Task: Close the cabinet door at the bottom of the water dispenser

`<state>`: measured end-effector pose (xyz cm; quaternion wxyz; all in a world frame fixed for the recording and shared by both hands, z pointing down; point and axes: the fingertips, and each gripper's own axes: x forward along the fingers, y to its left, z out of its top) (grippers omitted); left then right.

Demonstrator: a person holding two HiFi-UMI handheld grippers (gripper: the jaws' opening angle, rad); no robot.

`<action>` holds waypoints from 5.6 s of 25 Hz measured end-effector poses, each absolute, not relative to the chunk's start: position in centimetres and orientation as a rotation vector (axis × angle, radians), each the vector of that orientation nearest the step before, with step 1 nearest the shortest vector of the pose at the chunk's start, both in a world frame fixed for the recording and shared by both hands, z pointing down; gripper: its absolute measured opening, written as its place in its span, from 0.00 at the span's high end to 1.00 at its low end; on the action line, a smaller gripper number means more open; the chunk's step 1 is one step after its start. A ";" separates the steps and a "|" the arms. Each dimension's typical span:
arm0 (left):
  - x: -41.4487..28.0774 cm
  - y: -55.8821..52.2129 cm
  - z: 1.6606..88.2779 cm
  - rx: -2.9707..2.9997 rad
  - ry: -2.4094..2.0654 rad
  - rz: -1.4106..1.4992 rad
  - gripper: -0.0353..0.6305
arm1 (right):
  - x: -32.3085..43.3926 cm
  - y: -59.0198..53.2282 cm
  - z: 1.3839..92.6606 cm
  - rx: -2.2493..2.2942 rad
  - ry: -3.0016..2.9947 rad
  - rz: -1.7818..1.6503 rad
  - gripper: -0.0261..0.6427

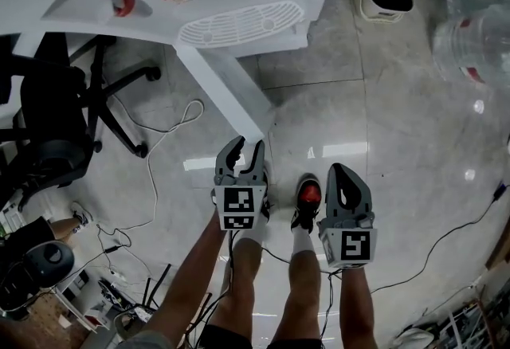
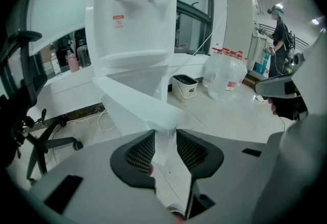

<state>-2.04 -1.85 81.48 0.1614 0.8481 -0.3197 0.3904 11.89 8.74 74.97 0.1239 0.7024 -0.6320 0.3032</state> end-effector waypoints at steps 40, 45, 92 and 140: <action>11.0 -6.7 79.9 2.626 -0.840 1.001 0.79 | 21.1 4.6 76.9 2.197 -1.779 0.807 0.93; 12.3 -7.6 79.9 2.656 -0.835 0.999 0.79 | 21.8 4.0 77.2 2.218 -1.771 0.804 0.93; 17.9 -16.0 80.8 2.757 -0.909 0.910 0.79 | 27.0 -1.1 79.0 2.303 -1.739 0.691 0.93; 12.2 -8.1 42.7 2.786 -1.057 0.667 0.87 | 22.1 -1.4 41.6 2.161 -2.009 0.421 0.93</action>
